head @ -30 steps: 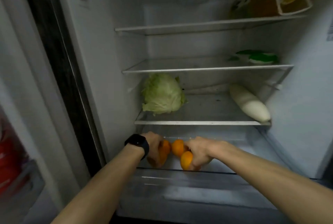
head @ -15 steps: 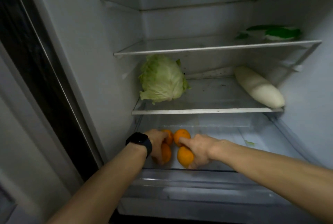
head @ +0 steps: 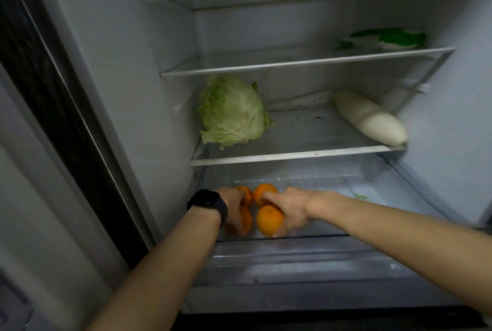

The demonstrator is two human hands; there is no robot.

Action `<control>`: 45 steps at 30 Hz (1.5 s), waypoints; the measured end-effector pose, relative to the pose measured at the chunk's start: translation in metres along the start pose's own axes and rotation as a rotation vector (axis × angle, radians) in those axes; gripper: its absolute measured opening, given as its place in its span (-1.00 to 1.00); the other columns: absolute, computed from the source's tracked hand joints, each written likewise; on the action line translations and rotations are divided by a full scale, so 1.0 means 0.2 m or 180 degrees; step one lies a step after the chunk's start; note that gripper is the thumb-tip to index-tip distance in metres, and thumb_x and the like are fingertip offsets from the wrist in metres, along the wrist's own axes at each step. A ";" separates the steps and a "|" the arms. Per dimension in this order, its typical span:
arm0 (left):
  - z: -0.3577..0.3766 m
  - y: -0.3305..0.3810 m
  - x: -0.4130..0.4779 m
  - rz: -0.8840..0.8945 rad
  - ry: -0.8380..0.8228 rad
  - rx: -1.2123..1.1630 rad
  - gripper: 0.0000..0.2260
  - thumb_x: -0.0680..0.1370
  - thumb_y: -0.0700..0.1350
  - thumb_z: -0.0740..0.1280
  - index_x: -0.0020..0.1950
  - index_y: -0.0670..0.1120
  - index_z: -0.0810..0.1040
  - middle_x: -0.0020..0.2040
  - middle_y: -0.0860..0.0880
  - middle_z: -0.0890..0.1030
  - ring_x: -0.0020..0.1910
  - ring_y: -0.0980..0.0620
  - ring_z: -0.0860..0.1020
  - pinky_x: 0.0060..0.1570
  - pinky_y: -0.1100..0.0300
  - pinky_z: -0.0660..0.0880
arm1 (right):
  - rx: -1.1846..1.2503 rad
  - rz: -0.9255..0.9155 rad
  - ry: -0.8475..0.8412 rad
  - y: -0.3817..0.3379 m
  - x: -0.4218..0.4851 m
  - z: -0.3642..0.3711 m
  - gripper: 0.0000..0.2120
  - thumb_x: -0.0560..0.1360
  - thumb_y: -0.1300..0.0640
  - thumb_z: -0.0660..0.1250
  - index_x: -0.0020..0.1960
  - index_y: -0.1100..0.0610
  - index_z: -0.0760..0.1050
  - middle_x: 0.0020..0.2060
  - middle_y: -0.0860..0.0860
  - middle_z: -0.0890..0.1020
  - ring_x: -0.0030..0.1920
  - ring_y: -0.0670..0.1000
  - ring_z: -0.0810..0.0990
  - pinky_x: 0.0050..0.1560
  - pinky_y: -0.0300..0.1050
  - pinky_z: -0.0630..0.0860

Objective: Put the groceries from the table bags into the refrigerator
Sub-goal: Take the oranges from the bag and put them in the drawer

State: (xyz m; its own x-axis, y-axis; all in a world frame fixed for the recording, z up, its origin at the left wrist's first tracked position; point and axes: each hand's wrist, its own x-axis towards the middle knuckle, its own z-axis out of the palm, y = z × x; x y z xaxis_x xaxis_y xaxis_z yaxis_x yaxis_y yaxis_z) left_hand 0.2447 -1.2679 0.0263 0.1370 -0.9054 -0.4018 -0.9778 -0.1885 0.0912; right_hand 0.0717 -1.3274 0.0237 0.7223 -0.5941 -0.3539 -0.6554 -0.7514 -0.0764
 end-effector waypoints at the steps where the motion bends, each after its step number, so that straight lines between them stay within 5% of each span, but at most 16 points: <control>1: -0.01 0.01 -0.02 0.0005 -0.0001 0.0004 -0.38 0.39 0.06 0.55 0.39 0.07 0.41 0.32 -0.04 0.50 0.24 -0.08 0.52 0.18 0.10 0.51 | -0.0033 0.0021 0.0013 0.00 -0.01 -0.02 -0.23 0.40 -0.18 0.50 0.48 -0.13 0.20 0.27 0.11 0.51 0.22 0.18 0.51 0.11 -0.01 0.48; 5: -0.09 0.07 -0.11 0.0009 0.0251 0.0366 -0.62 0.42 0.15 0.47 0.18 0.07 0.56 0.18 -0.05 0.61 0.08 -0.08 0.59 0.06 0.04 0.58 | 0.0061 0.0204 0.0284 0.02 -0.12 -0.13 -0.49 0.47 -0.24 0.40 0.35 -0.10 0.46 0.24 0.06 0.57 0.25 0.13 0.50 0.17 -0.05 0.48; 8: -0.16 0.13 -0.23 -0.0081 0.0860 0.0608 -0.61 0.47 0.21 0.34 0.24 0.08 0.55 0.20 -0.07 0.58 0.10 -0.11 0.58 0.01 0.07 0.56 | 0.0102 0.0419 0.0700 0.06 -0.27 -0.18 -0.58 0.49 -0.31 0.31 0.27 -0.16 0.52 0.25 0.06 0.56 0.24 0.13 0.51 0.21 0.04 0.50; 15: -0.07 0.26 -0.76 -0.0004 0.2237 0.0512 -0.60 0.55 0.17 0.27 0.38 0.12 0.44 0.28 -0.03 0.51 0.25 -0.11 0.48 0.06 0.05 0.46 | 0.0278 -0.0032 0.2672 -0.02 -0.77 0.03 -0.67 0.58 -0.13 0.23 0.28 -0.07 0.54 0.23 -0.04 0.61 0.26 0.10 0.50 0.26 0.00 0.45; 19: 0.25 0.29 -1.14 -0.0007 0.3044 0.0541 -0.66 0.53 0.11 0.27 0.29 0.11 0.53 0.21 0.01 0.57 0.16 -0.11 0.53 0.02 0.02 0.46 | 0.0583 -0.0426 0.3500 -0.18 -1.01 0.33 -0.66 0.54 -0.10 0.21 0.20 -0.02 0.61 0.17 -0.05 0.64 0.23 0.09 0.53 0.24 0.03 0.50; 24: 0.80 0.27 -1.65 -0.0628 0.3330 0.0530 -0.71 0.50 0.06 0.34 0.20 0.07 0.59 0.14 0.00 0.61 0.11 -0.11 0.55 0.06 0.01 0.44 | 0.0757 -0.0834 0.3145 -0.55 -1.24 0.65 -0.66 0.57 -0.11 0.21 0.28 -0.07 0.56 0.26 -0.11 0.59 0.34 0.02 0.44 0.31 0.05 0.45; 32: 1.61 0.01 -2.68 -0.2392 0.2595 -0.0090 -0.64 0.55 0.13 0.26 0.33 0.15 0.52 0.29 0.04 0.56 0.30 -0.03 0.47 0.30 -0.02 0.36 | 0.0867 -0.2017 0.2262 -1.48 -1.45 1.04 -0.66 0.56 -0.12 0.22 0.26 -0.09 0.57 0.21 -0.14 0.62 0.28 0.02 0.48 0.26 0.04 0.48; 40: 2.20 -0.11 -3.83 -0.3987 0.2570 -0.0444 -0.66 0.54 0.10 0.28 0.31 0.13 0.54 0.25 0.02 0.58 0.26 -0.04 0.49 0.20 0.01 0.42 | 0.0562 -0.3234 0.1656 -2.53 -1.87 1.31 -0.64 0.61 -0.13 0.18 0.36 -0.12 0.50 0.30 -0.16 0.56 0.38 0.01 0.38 0.33 -0.05 0.34; 45: 2.52 -0.17 -4.45 -0.4499 0.2474 -0.0429 -0.68 0.56 0.11 0.28 0.30 0.14 0.54 0.26 0.05 0.56 0.24 -0.01 0.49 0.17 0.02 0.43 | 0.0528 -0.3633 0.1475 -3.07 -2.16 1.49 -0.64 0.61 -0.13 0.18 0.35 -0.11 0.51 0.28 -0.15 0.58 0.37 0.04 0.40 0.29 -0.03 0.42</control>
State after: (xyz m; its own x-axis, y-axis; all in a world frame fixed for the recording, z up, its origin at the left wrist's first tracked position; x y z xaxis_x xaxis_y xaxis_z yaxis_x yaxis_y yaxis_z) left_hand 0.0763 -0.2636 -0.0773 0.9521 0.0557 0.3006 0.0071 -0.9871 0.1602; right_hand 0.0959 -0.5227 -0.0547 0.8852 0.3043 0.3519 0.4029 -0.8796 -0.2529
